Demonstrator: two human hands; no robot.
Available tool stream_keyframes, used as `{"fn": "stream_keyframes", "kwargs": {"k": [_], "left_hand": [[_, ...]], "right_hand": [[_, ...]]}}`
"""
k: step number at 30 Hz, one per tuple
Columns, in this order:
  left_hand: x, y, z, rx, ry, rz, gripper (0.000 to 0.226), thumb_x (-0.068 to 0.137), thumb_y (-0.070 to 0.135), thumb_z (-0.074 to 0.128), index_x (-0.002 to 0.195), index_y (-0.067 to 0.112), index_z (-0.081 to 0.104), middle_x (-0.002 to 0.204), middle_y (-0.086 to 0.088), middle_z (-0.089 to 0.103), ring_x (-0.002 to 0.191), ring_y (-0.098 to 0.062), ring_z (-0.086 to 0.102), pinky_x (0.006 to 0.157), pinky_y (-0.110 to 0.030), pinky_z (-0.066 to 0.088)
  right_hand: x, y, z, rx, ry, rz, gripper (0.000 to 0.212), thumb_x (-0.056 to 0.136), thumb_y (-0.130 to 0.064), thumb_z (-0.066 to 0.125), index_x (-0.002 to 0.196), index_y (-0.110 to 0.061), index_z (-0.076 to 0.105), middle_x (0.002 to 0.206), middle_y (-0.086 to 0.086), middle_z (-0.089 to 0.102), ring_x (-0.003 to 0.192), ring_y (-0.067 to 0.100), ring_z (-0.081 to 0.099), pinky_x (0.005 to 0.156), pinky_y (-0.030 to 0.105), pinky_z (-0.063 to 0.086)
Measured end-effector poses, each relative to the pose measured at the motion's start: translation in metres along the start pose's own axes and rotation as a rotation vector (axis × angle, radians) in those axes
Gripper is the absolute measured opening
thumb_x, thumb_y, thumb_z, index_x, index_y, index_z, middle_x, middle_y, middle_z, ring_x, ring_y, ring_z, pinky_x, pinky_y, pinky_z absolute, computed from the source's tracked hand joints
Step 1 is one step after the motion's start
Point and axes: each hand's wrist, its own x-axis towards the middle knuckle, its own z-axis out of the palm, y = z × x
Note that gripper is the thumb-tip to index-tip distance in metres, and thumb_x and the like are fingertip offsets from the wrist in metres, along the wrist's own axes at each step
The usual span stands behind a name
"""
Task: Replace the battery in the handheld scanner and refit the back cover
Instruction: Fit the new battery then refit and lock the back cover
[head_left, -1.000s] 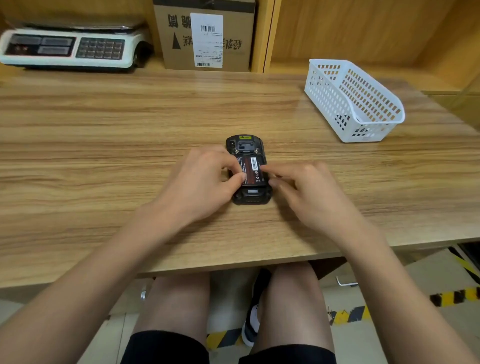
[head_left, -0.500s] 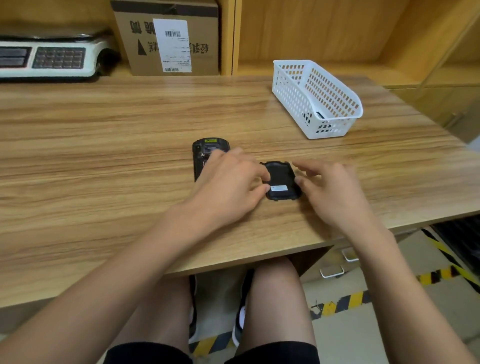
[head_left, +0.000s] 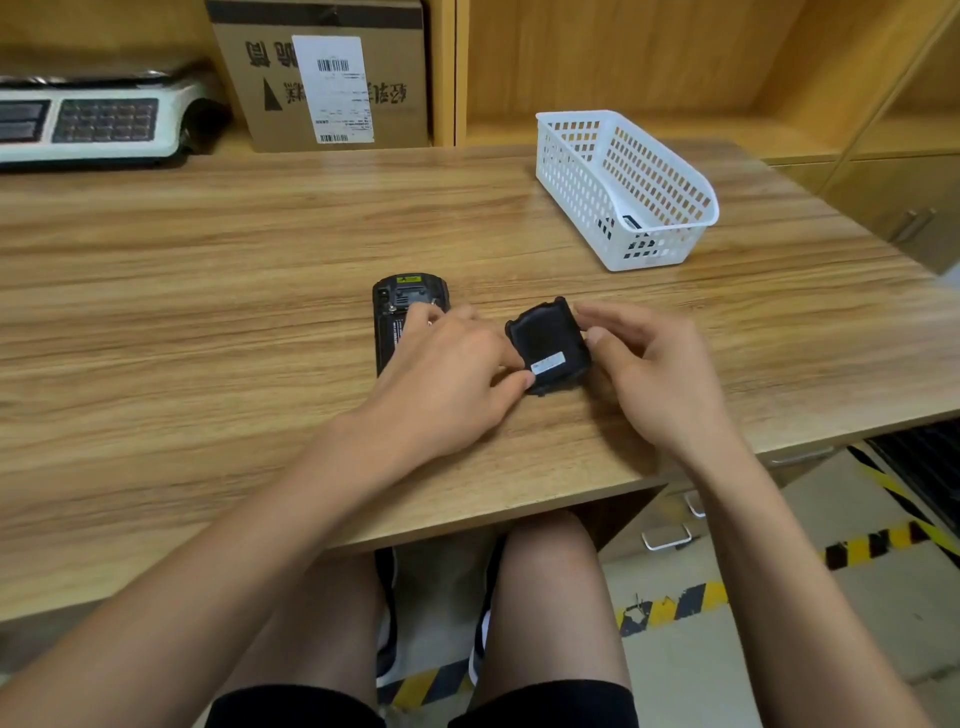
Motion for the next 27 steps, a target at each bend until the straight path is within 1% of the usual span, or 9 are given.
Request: {"fn": "stream_keyframes", "kwargs": {"k": [3, 5, 9, 14, 19, 21, 23, 25, 27], "left_hand": [[0.001, 0.003, -0.001, -0.067, 0.021, -0.049, 0.031, 0.096, 0.05, 0.048, 0.102, 0.036, 0.075, 0.091, 0.015, 0.072, 0.098, -0.011, 0.053, 0.097, -0.044, 0.032], [0.001, 0.005, -0.003, -0.132, 0.045, -0.091, 0.034, 0.096, 0.053, 0.047, 0.099, 0.036, 0.076, 0.066, 0.016, 0.059, 0.076, -0.007, 0.049, 0.097, -0.044, 0.033], [0.002, 0.008, -0.01, -0.275, 0.047, -0.178, 0.046, 0.099, 0.056, 0.039, 0.083, 0.03, 0.074, 0.045, 0.01, 0.038, 0.055, -0.003, 0.041, 0.1, -0.046, 0.036], [0.003, 0.007, -0.013, -0.396, 0.056, -0.252, 0.042, 0.095, 0.059, 0.044, 0.075, 0.031, 0.068, 0.05, 0.008, 0.053, 0.063, -0.016, 0.055, 0.1, -0.047, 0.039], [0.005, 0.003, -0.015, -0.519, 0.103, -0.292, 0.028, 0.088, 0.051, 0.059, 0.076, 0.031, 0.075, 0.065, 0.01, 0.07, 0.063, -0.009, 0.059, 0.086, -0.043, 0.047], [0.004, 0.0, -0.016, -0.579, 0.103, -0.323, 0.023, 0.085, 0.045, 0.064, 0.074, 0.029, 0.076, 0.066, 0.01, 0.072, 0.058, -0.004, 0.057, 0.075, -0.035, 0.045], [0.003, -0.005, -0.015, -0.652, 0.113, -0.367, 0.021, 0.084, 0.039, 0.067, 0.073, 0.024, 0.077, 0.068, 0.005, 0.075, 0.06, -0.011, 0.065, 0.066, -0.031, 0.047], [0.0, -0.009, -0.016, -0.739, 0.123, -0.406, 0.02, 0.085, 0.034, 0.069, 0.074, 0.018, 0.076, 0.07, -0.006, 0.076, 0.063, -0.02, 0.068, 0.066, -0.031, 0.05], [-0.003, -0.011, -0.019, -0.856, 0.143, -0.432, 0.019, 0.087, 0.028, 0.07, 0.077, 0.013, 0.077, 0.076, -0.011, 0.077, 0.065, -0.017, 0.065, 0.067, -0.027, 0.048]], "right_hand": [[-0.001, -0.004, 0.003, 0.167, 0.028, 0.029, 0.034, 0.097, -0.003, 0.052, 0.12, -0.022, 0.068, 0.107, -0.01, 0.075, 0.094, 0.0, 0.071, 0.091, 0.027, 0.053], [-0.002, -0.006, 0.007, 0.25, 0.028, 0.039, 0.037, 0.096, 0.002, 0.051, 0.122, -0.018, 0.067, 0.107, -0.007, 0.075, 0.091, 0.006, 0.073, 0.093, 0.031, 0.055], [-0.004, -0.011, 0.012, 0.331, 0.022, 0.032, 0.039, 0.09, 0.009, 0.059, 0.121, -0.013, 0.067, 0.109, -0.002, 0.075, 0.105, 0.007, 0.07, 0.097, 0.034, 0.055], [-0.007, -0.014, 0.02, 0.381, 0.003, 0.008, 0.037, 0.087, 0.005, 0.068, 0.119, -0.014, 0.068, 0.11, -0.002, 0.075, 0.109, 0.007, 0.068, 0.101, 0.038, 0.052], [-0.007, -0.016, 0.026, 0.429, -0.026, 0.005, 0.035, 0.088, 0.009, 0.064, 0.118, -0.009, 0.068, 0.108, 0.002, 0.075, 0.107, 0.007, 0.069, 0.092, 0.024, 0.053], [-0.007, -0.016, 0.028, 0.41, -0.029, 0.011, 0.036, 0.087, 0.008, 0.066, 0.118, -0.011, 0.068, 0.108, 0.002, 0.075, 0.107, 0.008, 0.07, 0.094, 0.027, 0.054], [-0.005, -0.015, 0.03, 0.384, -0.011, 0.026, 0.035, 0.086, 0.002, 0.07, 0.118, -0.013, 0.069, 0.11, -0.001, 0.075, 0.105, 0.011, 0.07, 0.097, 0.036, 0.055], [-0.003, -0.014, 0.034, 0.369, 0.024, 0.057, 0.036, 0.086, -0.004, 0.072, 0.121, -0.014, 0.068, 0.114, -0.003, 0.073, 0.102, 0.015, 0.071, 0.095, 0.044, 0.055], [-0.002, -0.016, 0.037, 0.401, 0.046, 0.108, 0.042, 0.087, -0.01, 0.072, 0.128, -0.016, 0.064, 0.12, -0.001, 0.07, 0.103, 0.016, 0.07, 0.095, 0.046, 0.055]]}}
